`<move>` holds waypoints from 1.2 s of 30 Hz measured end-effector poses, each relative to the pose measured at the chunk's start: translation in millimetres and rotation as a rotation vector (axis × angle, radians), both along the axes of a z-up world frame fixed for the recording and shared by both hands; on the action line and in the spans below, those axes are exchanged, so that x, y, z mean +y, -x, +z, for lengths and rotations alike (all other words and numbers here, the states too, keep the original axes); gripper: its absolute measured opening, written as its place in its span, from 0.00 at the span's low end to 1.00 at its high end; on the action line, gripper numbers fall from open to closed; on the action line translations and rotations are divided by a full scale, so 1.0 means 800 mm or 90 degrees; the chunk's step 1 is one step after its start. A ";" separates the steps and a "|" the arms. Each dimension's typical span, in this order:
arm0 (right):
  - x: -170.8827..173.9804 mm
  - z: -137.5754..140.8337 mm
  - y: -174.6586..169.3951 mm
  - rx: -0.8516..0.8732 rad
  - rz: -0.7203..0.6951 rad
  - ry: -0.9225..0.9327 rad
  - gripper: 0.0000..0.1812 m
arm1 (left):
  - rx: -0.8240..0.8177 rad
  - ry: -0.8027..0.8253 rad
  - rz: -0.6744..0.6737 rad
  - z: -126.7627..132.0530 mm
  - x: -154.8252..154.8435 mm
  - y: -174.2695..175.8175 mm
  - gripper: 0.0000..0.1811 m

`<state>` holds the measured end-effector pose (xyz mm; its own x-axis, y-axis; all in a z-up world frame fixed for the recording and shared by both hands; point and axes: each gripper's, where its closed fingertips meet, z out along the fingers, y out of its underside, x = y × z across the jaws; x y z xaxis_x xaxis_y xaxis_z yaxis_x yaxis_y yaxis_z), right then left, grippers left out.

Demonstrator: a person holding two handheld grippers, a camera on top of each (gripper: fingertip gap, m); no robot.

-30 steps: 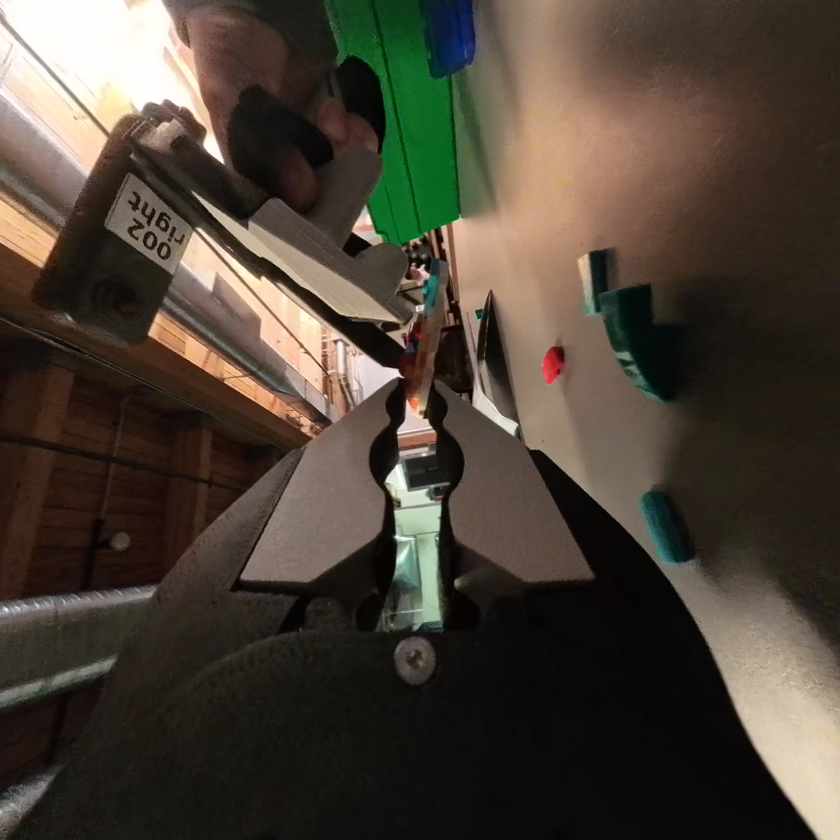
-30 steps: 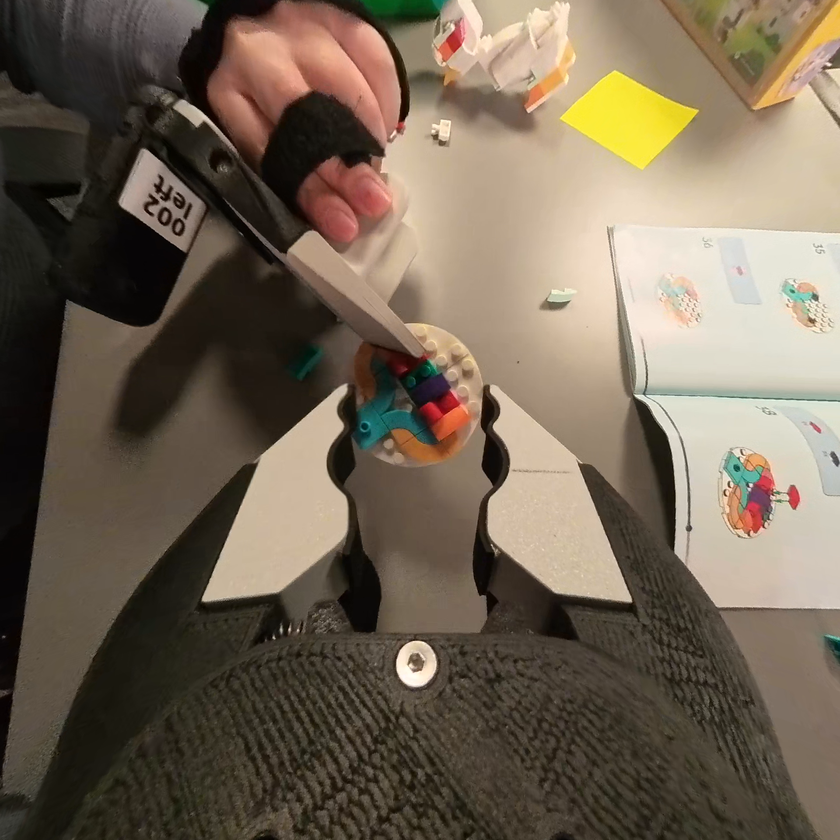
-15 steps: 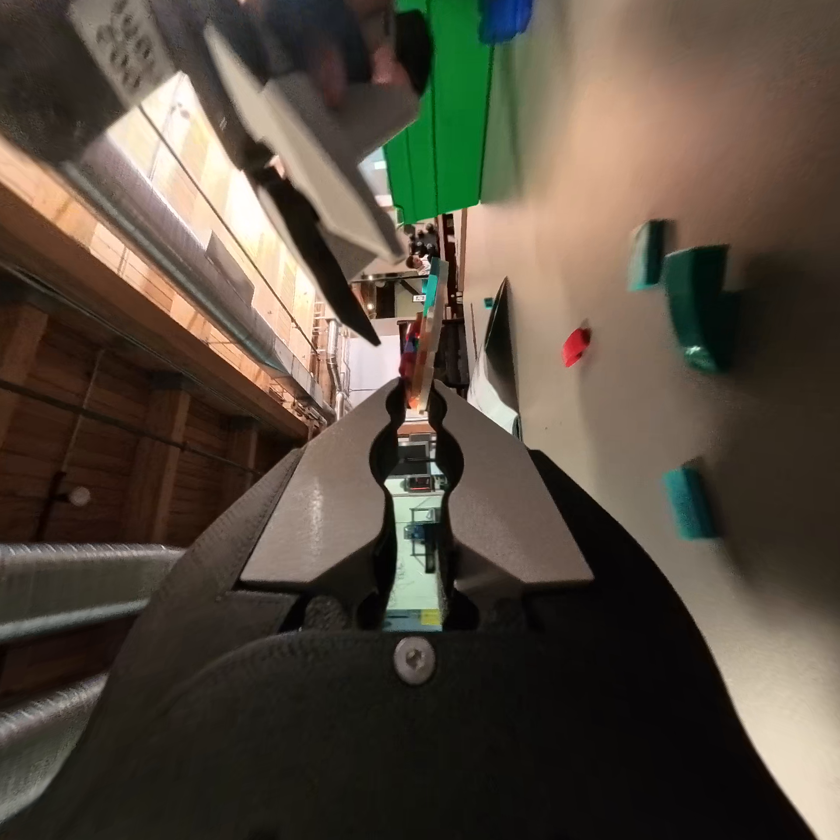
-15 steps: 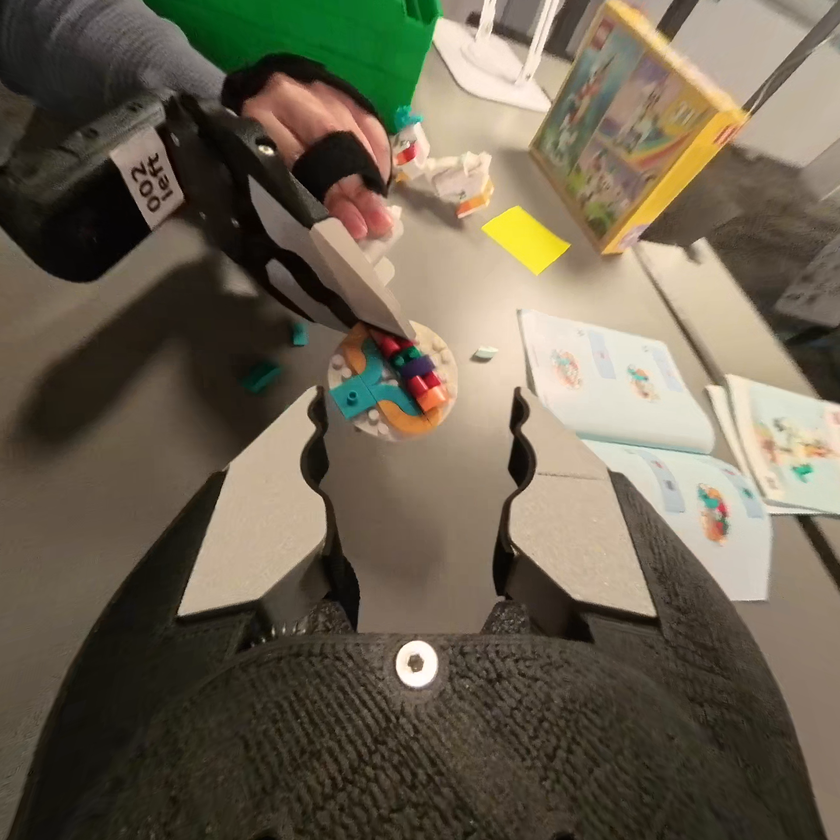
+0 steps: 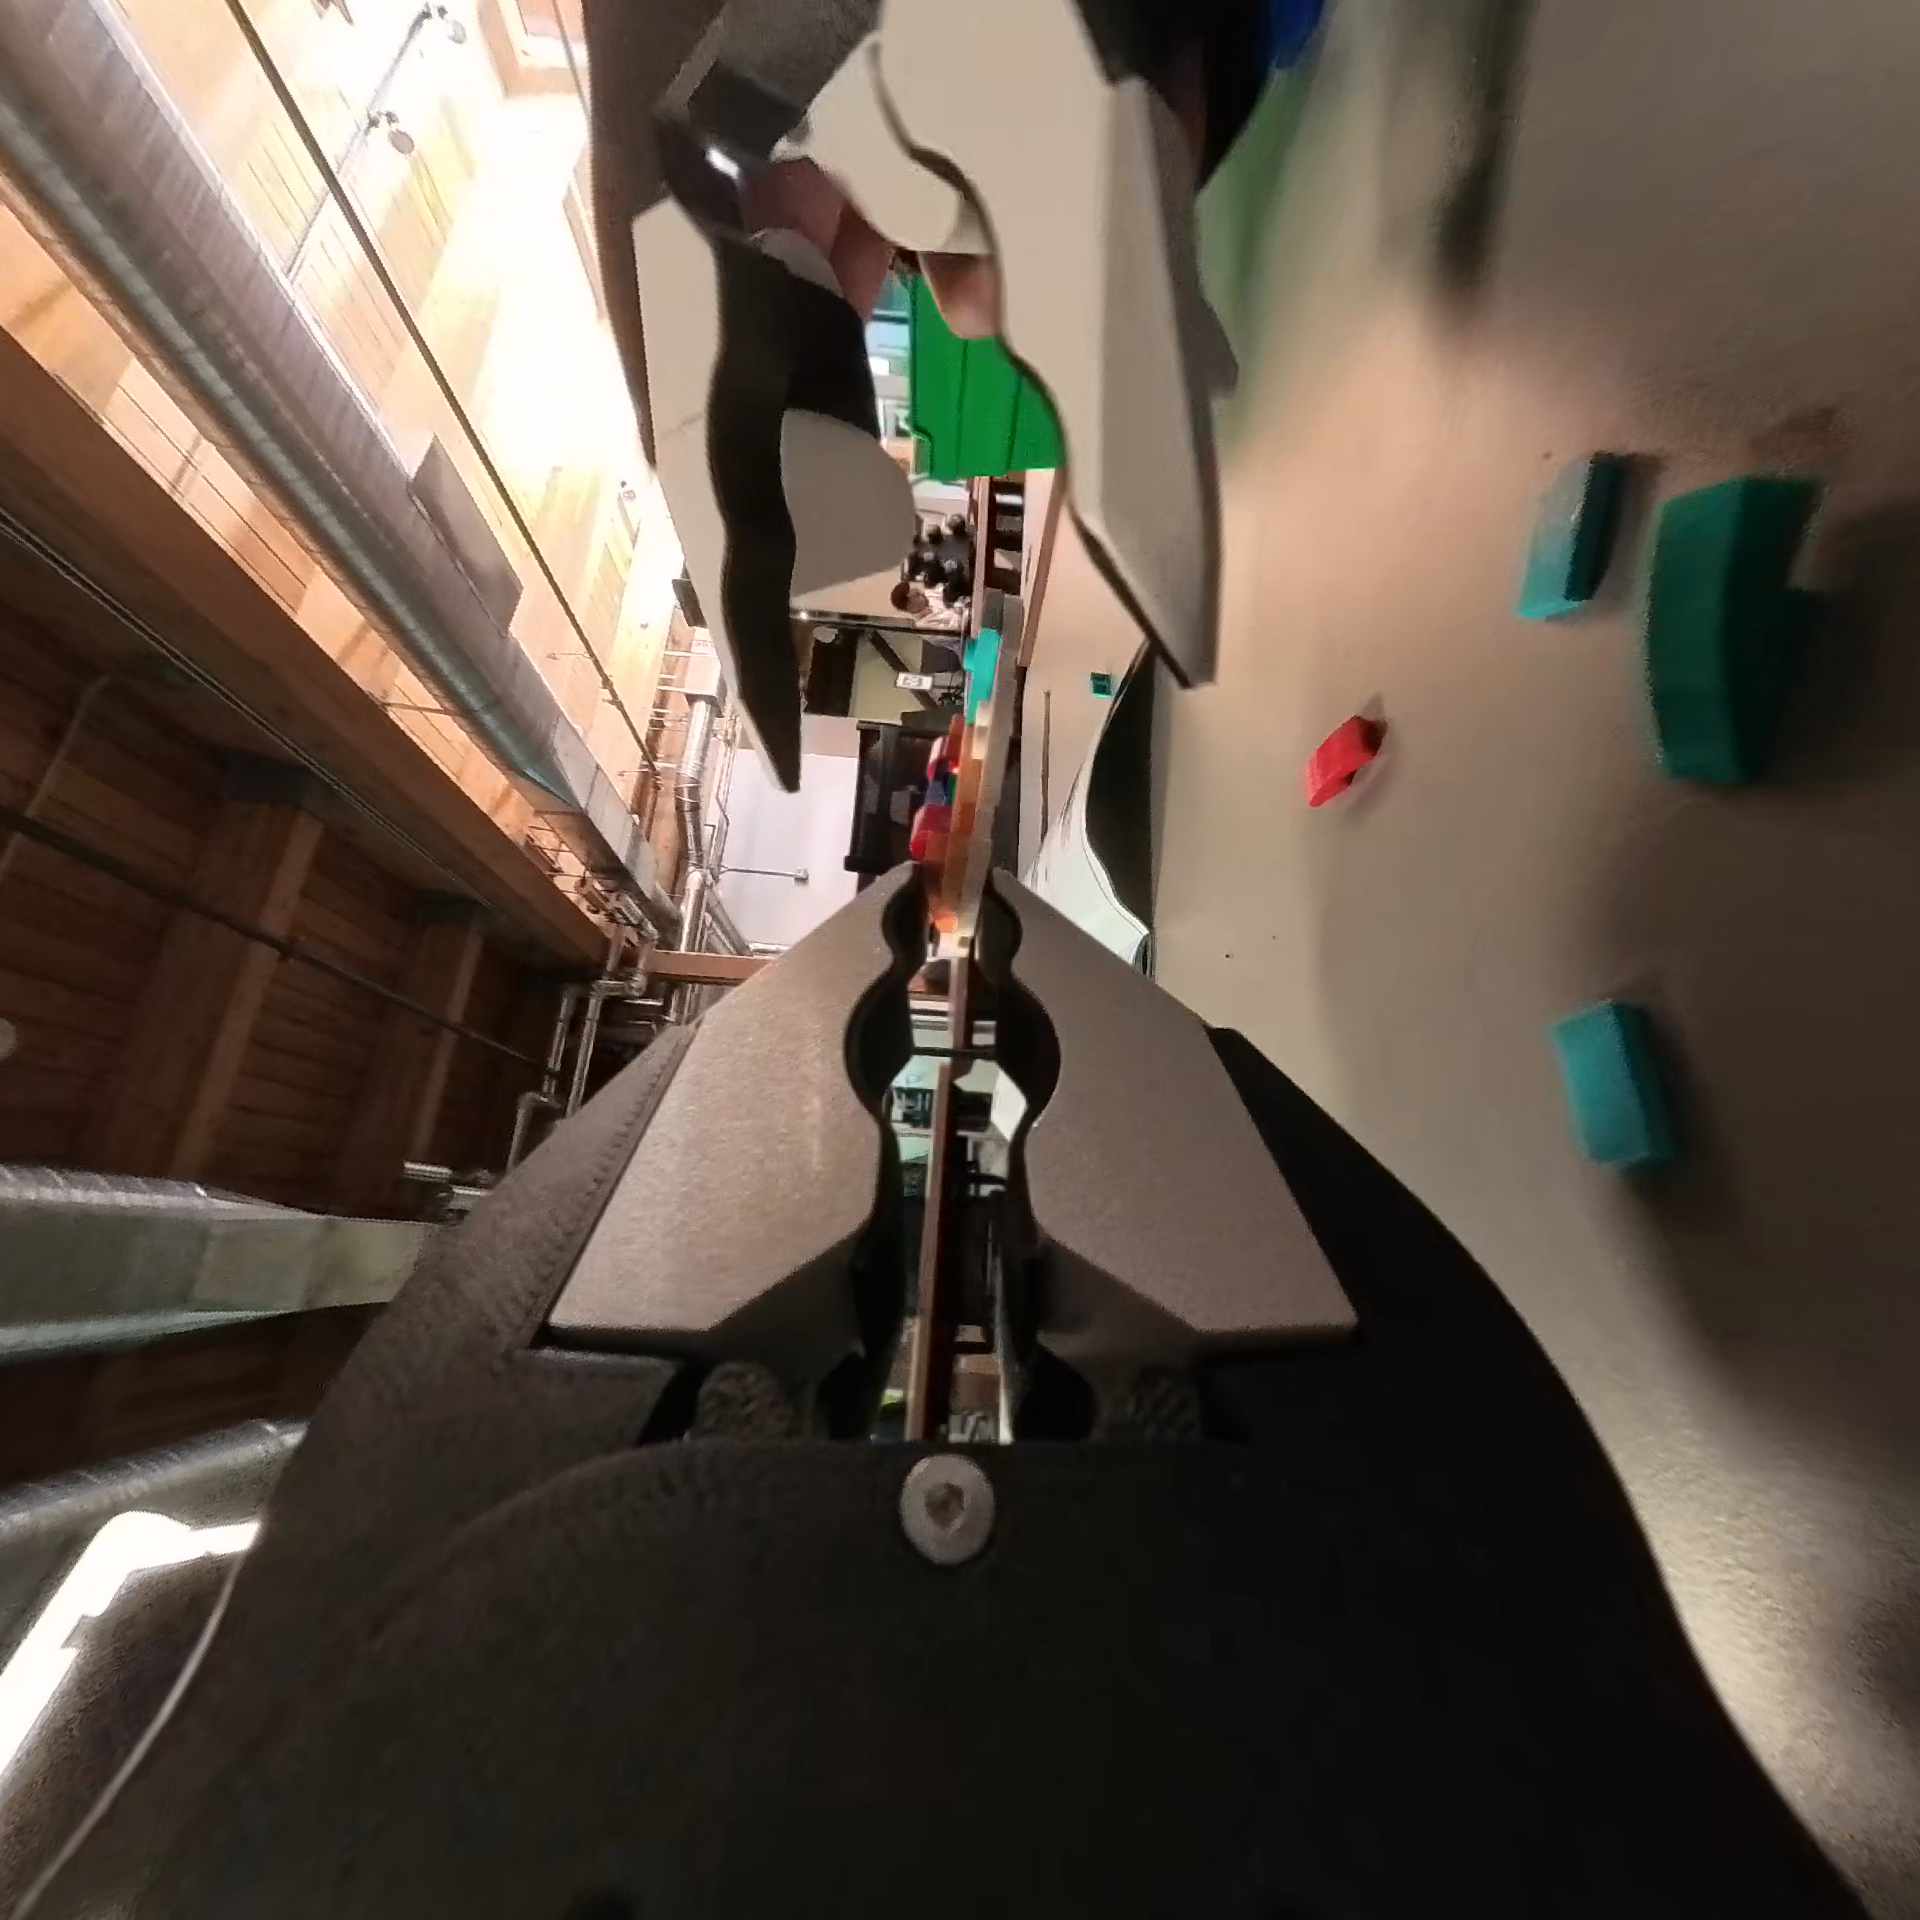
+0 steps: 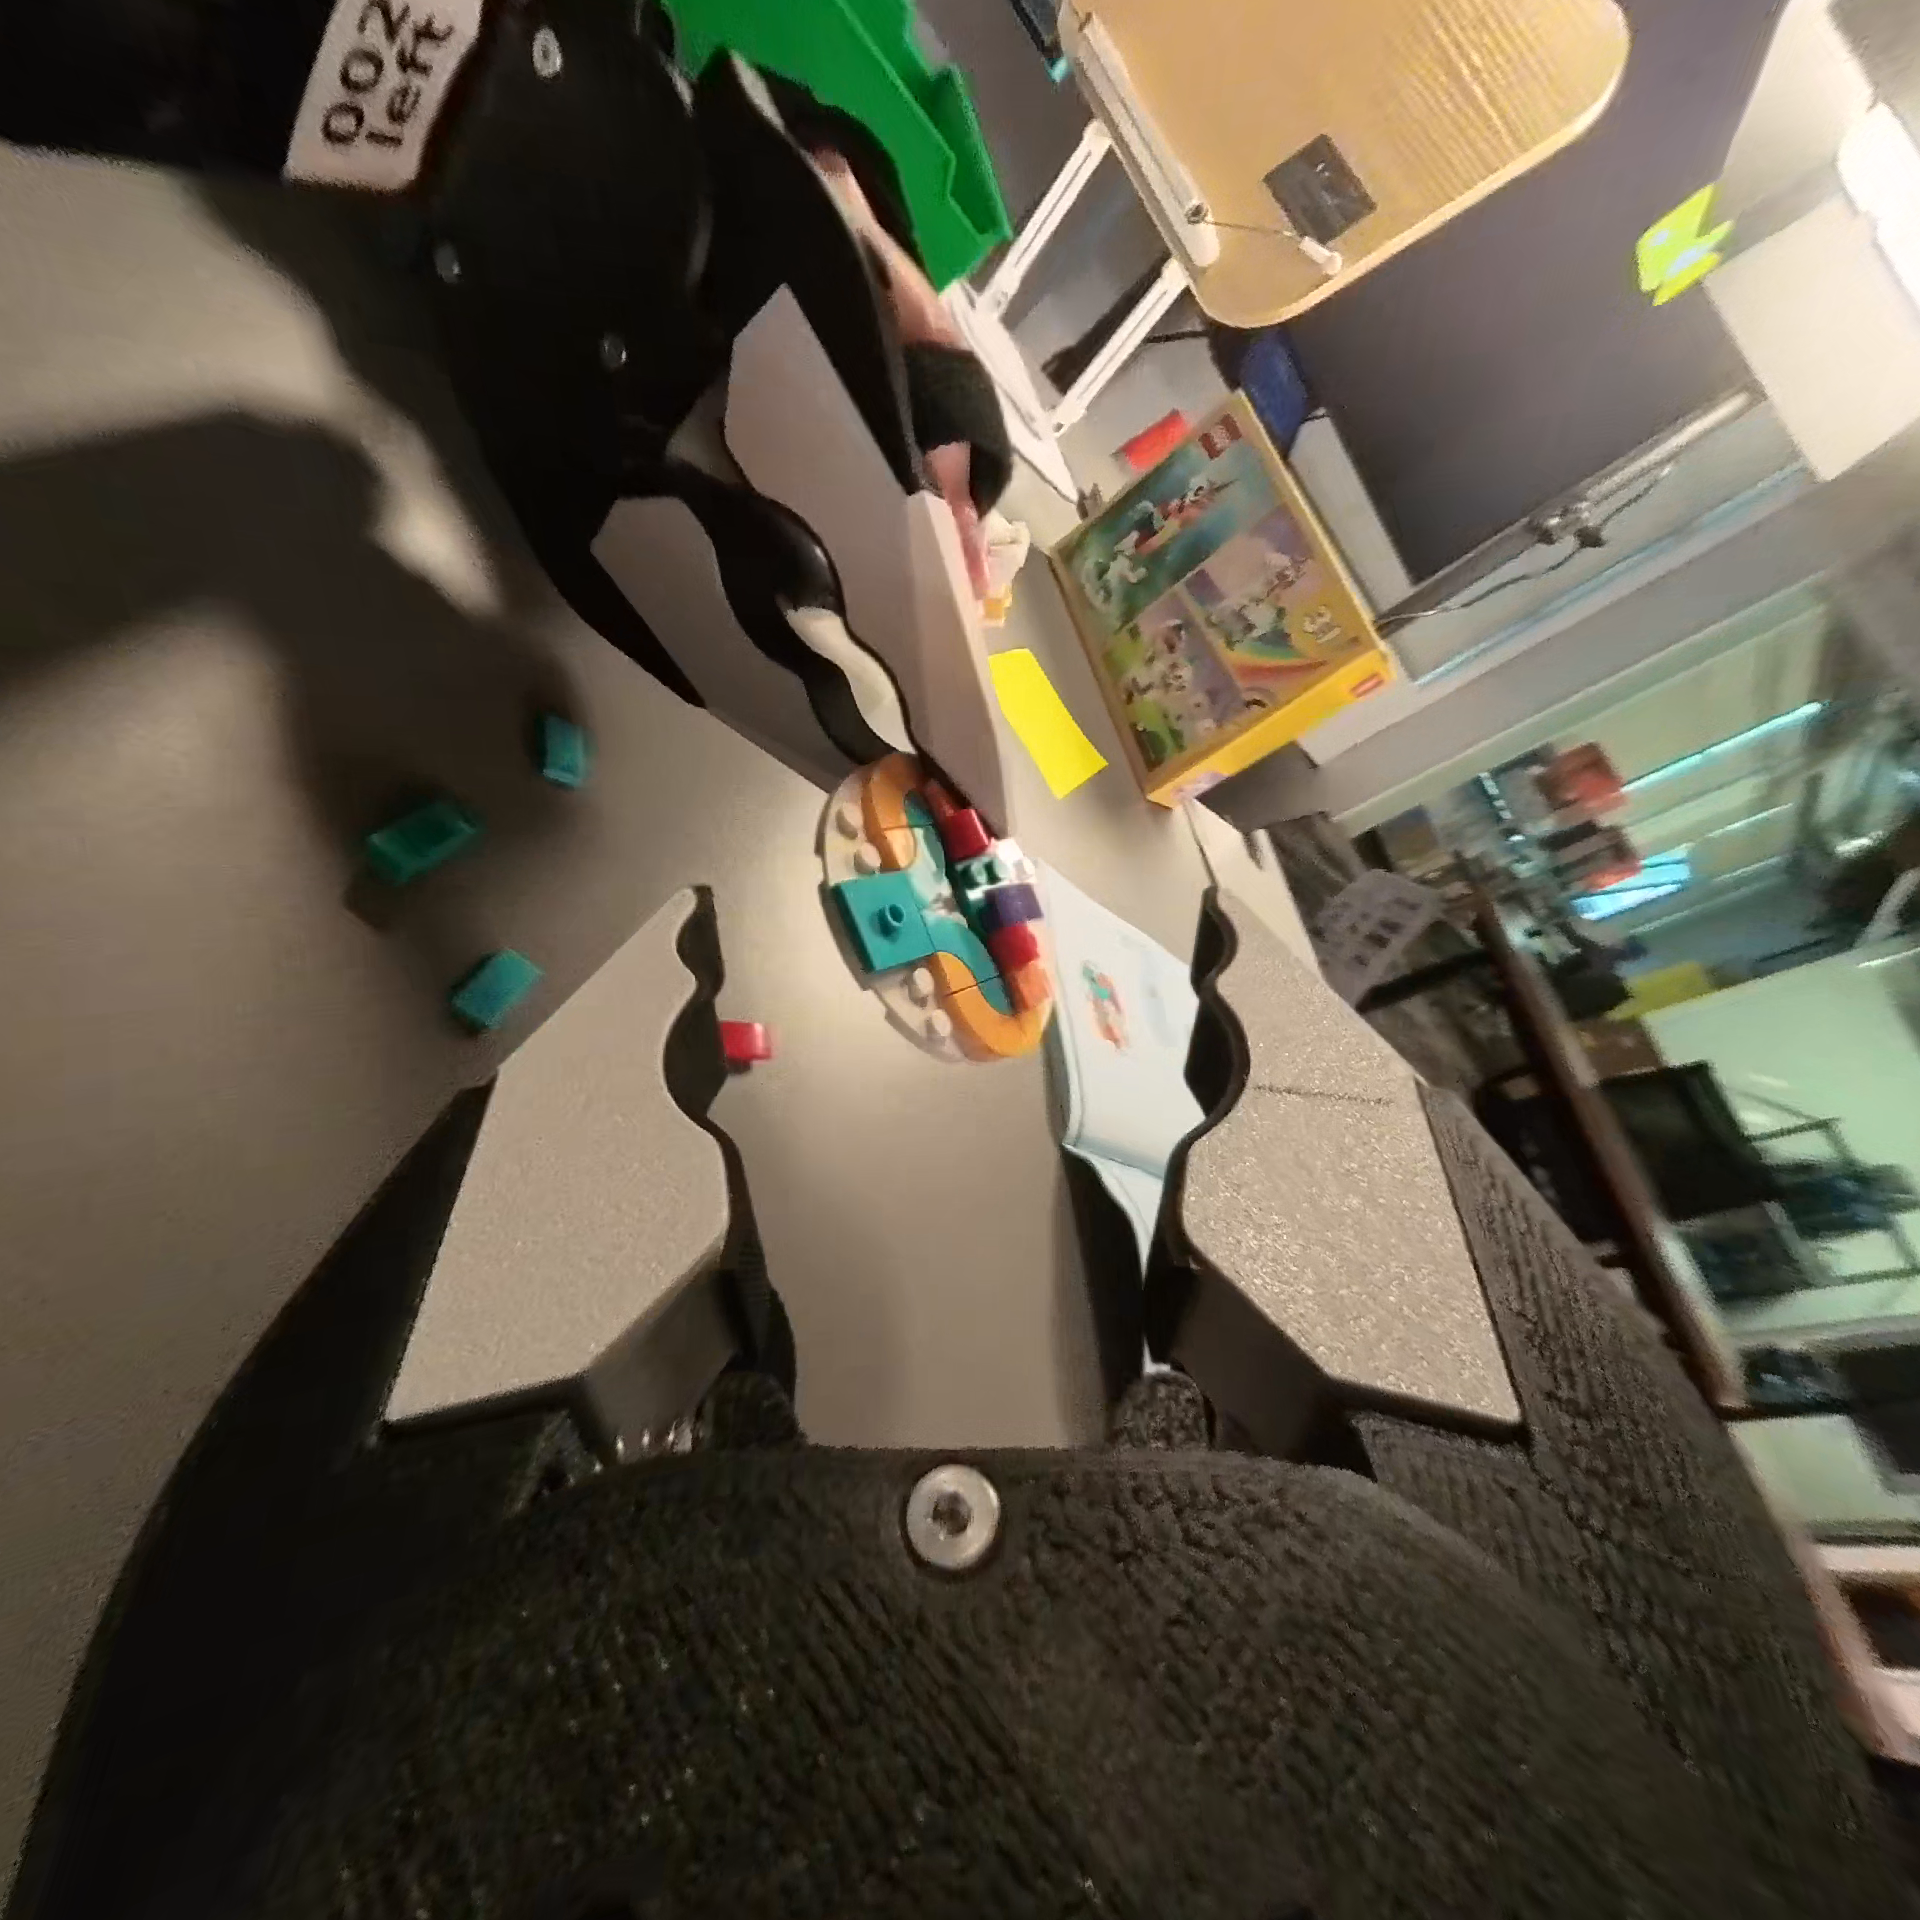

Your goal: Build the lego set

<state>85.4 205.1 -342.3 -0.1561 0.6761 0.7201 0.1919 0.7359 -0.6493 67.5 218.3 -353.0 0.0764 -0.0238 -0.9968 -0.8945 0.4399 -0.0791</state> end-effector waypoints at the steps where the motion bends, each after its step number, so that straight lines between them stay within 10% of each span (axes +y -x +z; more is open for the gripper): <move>1: 0.001 0.000 0.001 0.003 -0.006 -0.019 0.50 | -0.004 0.001 -0.001 0.000 0.000 0.001 0.04; 36: 0.014 -0.002 -0.009 -0.001 -0.022 -0.016 0.43 | -0.037 0.018 -0.008 0.003 -0.005 0.003 0.04</move>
<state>92.8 216.4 -343.6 -0.1347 0.6624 0.7369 0.2181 0.7453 -0.6301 65.4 213.9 -350.9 0.1331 -0.0537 -0.9896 -0.8827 0.4477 -0.1430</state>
